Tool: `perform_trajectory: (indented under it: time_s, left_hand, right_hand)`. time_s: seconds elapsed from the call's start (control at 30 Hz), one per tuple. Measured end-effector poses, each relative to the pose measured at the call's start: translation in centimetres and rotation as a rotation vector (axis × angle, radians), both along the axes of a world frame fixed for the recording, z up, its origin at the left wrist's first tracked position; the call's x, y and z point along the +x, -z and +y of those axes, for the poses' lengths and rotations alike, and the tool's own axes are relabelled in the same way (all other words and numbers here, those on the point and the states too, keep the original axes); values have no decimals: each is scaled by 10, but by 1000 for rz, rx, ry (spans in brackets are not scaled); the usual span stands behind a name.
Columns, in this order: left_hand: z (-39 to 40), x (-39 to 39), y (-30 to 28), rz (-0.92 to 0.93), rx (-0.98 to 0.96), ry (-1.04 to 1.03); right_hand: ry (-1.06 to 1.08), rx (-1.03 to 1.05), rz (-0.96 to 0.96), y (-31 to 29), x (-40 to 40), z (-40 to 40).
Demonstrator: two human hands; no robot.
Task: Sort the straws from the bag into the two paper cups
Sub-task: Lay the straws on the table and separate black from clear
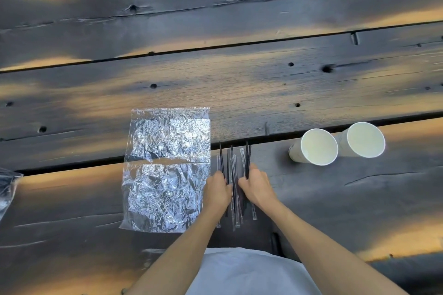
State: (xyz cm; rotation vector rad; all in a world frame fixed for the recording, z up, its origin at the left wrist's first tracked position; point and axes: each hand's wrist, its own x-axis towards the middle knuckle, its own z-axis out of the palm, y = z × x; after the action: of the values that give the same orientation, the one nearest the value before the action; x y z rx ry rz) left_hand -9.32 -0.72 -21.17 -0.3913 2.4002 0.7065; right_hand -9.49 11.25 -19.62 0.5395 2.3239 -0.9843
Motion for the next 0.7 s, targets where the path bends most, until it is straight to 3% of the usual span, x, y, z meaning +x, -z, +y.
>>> perform_trajectory:
  time_s: [0.27, 0.47, 0.7]
  left_hand:
    - [-14, -17, -4, -21, 161, -142]
    - [-33, -13, -3, -15, 292, -244]
    - [-30, -4, -4, -42, 405, -282]
  right_hand:
    - [-17, -65, 49, 6, -3, -8]
    - [132, 28, 36, 8, -4, -6]
    - [114, 204, -46, 14, -9, -3]
